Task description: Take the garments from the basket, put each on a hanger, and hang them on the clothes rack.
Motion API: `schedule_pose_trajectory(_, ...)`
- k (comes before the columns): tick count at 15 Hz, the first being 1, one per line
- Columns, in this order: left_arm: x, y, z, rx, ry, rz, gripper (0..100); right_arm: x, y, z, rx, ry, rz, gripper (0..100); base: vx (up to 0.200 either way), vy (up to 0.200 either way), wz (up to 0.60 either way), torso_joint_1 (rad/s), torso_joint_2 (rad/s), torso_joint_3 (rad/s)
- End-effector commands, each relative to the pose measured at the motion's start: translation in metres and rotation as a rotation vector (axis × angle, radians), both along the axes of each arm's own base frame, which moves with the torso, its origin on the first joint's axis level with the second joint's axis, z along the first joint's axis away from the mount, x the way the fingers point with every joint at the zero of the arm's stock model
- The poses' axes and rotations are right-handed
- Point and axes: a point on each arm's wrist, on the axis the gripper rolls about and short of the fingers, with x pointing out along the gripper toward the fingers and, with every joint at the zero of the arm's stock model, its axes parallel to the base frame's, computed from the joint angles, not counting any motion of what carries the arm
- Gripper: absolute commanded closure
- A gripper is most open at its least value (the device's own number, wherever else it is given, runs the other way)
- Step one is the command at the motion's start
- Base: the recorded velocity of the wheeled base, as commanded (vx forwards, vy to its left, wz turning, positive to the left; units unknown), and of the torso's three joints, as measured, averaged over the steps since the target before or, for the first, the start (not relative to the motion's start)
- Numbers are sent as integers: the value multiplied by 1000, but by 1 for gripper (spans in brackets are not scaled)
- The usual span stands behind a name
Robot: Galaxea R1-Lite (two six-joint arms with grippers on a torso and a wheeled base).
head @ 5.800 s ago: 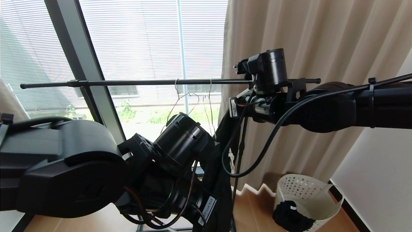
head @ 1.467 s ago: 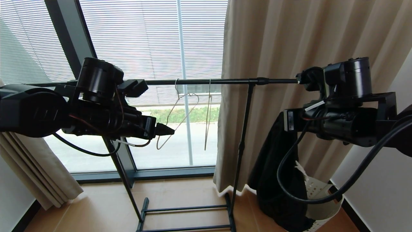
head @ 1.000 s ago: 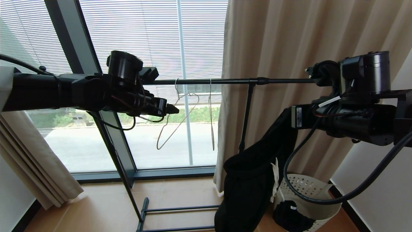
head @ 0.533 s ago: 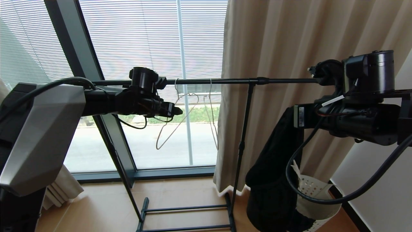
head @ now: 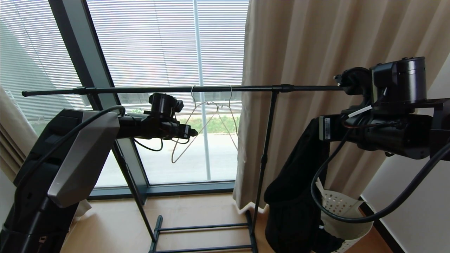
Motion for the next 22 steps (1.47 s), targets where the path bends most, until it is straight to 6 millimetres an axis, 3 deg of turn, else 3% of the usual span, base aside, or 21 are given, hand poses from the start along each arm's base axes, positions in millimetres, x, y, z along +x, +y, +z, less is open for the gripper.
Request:
schedule_pose_trajectory(1,1,-1,-6,2,11,0,0,3,1,-4,-5,10,0,100,0,0,0,0,0,0)
schedule_pose_trajectory(4,0,-3,-4,1,8,-5,0,3,2,-4,-3,8,0,100,0,0,0,0,0,0)
schedule_pose_trajectory(5,0,-3,-5,4,9,-5,100,3,2,-4,-3,8,0,100,0,0,0,0,0,0)
schedule_pose_trajectory(11,-2,-2,1,14,-1,21,100,2,1,-3,-1,4,0,100,0,0,0,0,0,0)
schedule_pose_trajectory(17,-8,-2,20,-7,-28,32,100,2,0,-2,0,1,-2,100,0,0,0,0,0,0)
schedule_pose_trajectory(22,-26,0,31,-16,0,34,100,1,0,-4,-4,6,1,100,0,0,0,0,0,0)
